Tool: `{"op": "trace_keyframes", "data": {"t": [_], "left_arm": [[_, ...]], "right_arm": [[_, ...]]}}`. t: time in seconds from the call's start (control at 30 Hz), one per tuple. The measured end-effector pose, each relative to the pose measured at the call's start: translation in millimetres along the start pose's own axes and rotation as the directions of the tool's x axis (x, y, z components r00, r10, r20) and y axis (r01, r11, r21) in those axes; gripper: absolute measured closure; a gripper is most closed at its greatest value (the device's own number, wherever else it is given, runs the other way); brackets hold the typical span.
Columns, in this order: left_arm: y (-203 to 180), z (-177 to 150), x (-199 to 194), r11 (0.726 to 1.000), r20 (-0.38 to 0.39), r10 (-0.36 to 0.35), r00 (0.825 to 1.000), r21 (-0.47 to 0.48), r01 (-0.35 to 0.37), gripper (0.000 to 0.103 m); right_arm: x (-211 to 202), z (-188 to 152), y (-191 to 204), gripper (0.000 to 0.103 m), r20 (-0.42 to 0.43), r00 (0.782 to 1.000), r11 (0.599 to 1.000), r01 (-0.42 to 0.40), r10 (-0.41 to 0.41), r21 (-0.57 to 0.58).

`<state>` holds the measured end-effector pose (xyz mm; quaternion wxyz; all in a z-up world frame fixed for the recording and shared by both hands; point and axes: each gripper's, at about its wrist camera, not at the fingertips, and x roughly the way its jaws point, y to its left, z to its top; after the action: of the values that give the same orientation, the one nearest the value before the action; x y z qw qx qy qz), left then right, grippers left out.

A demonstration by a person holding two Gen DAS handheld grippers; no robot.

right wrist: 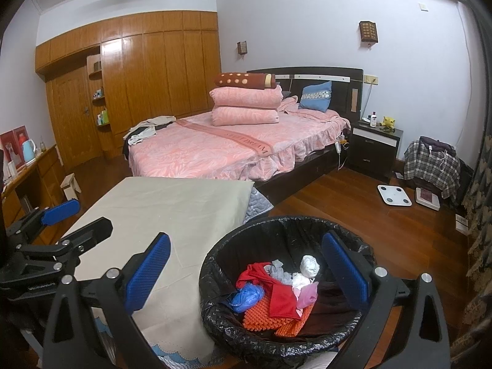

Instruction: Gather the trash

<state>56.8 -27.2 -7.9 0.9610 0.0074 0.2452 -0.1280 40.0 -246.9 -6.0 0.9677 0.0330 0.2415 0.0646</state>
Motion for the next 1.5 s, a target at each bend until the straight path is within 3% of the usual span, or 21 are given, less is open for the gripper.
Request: {"op": "trace_keyframes", "data": {"t": [1.5], "left_arm": [[6.9, -2.4, 1.5, 1.000, -0.005, 0.006, 1.000, 0.000, -0.006, 0.011]], "right_arm": [[1.7, -3.1, 9.2, 0.006, -0.006, 1.000, 1.000, -0.006, 0.006, -0.007]]}}
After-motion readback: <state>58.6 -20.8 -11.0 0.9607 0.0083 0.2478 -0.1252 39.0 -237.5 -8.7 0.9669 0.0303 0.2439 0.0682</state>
